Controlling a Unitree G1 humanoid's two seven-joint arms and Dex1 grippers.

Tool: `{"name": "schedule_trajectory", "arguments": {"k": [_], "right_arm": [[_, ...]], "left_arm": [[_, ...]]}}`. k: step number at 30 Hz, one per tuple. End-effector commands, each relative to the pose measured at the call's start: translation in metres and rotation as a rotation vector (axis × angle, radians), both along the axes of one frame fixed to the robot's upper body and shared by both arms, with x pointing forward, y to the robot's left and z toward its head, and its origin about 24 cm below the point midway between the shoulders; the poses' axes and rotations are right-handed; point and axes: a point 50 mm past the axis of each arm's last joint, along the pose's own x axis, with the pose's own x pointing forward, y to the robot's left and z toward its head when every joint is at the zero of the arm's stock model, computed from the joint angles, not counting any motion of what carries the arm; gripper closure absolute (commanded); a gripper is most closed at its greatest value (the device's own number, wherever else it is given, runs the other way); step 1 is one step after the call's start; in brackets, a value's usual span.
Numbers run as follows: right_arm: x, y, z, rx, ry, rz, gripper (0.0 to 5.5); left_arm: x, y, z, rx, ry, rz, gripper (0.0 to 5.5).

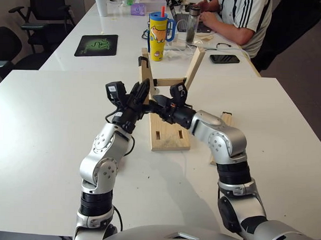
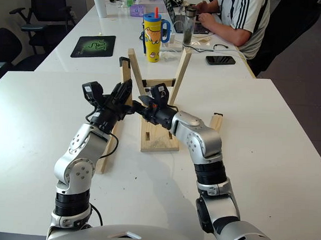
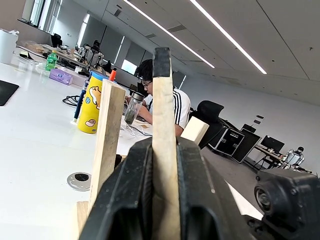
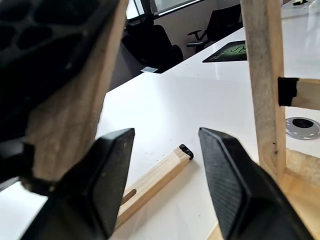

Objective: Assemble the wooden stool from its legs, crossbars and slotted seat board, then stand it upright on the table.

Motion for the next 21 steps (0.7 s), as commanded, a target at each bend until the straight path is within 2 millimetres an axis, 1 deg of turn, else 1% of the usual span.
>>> {"name": "schedule_trajectory", "arguments": {"k": [1, 3, 6, 9, 16, 21], "right_arm": [[0.010, -0.032, 0.010, 0.012, 0.063, 0.014, 3.14], [0.006, -0.035, 0.015, 0.040, 0.089, 0.082, 3.14], [-0.004, -0.030, 0.020, 0.090, 0.115, 0.191, 3.14], [-0.011, -0.025, 0.023, 0.104, 0.117, 0.246, 3.14], [-0.015, -0.017, 0.026, 0.120, 0.132, 0.272, 3.14], [-0.016, -0.007, 0.023, 0.100, 0.151, 0.264, 3.14]], "left_arm": [[0.000, 0.003, -0.001, 0.025, -0.002, -0.007, 5.08], [0.000, 0.004, -0.001, 0.031, -0.004, -0.011, 5.08], [0.000, 0.002, 0.000, 0.036, -0.008, -0.023, 5.08], [0.000, 0.001, 0.000, 0.038, -0.010, -0.030, 5.08], [-0.001, -0.001, 0.000, 0.043, -0.013, -0.040, 5.08], [-0.001, -0.003, 0.001, 0.051, -0.023, -0.049, 5.08]]}}
